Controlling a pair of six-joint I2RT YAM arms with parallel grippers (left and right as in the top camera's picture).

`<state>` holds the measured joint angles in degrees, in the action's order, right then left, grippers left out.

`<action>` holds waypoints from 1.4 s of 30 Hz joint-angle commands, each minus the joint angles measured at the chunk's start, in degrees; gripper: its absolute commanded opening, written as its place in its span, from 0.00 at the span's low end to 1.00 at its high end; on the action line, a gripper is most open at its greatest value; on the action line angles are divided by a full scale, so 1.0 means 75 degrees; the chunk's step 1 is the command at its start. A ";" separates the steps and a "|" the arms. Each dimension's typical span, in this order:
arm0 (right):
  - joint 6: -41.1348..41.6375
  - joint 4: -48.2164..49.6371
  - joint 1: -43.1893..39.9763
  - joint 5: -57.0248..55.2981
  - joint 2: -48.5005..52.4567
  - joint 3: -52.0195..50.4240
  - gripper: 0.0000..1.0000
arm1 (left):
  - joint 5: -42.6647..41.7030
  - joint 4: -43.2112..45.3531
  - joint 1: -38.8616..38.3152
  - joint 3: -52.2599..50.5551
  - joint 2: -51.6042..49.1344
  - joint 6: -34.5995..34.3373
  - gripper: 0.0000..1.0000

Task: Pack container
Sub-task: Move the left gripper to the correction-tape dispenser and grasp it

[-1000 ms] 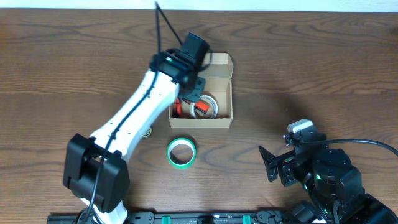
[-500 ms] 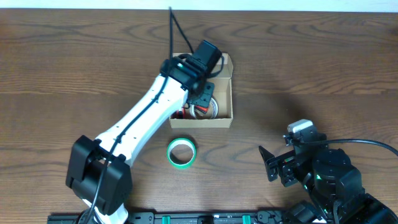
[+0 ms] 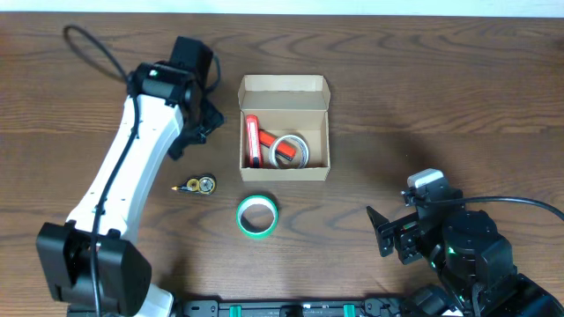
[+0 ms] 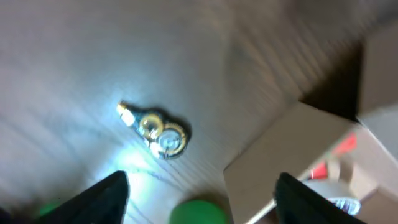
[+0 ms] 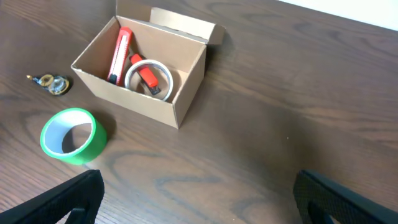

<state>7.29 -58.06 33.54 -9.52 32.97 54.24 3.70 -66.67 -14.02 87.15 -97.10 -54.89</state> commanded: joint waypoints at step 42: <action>0.0134 -0.0006 -0.0076 -0.0070 -0.0009 -0.0020 0.99 | -0.1125 0.3127 0.0382 -0.3480 -0.1139 -0.5394 0.85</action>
<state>7.31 -58.06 33.54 -9.54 32.97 54.24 -4.29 -43.18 -11.40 61.39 -104.90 -94.72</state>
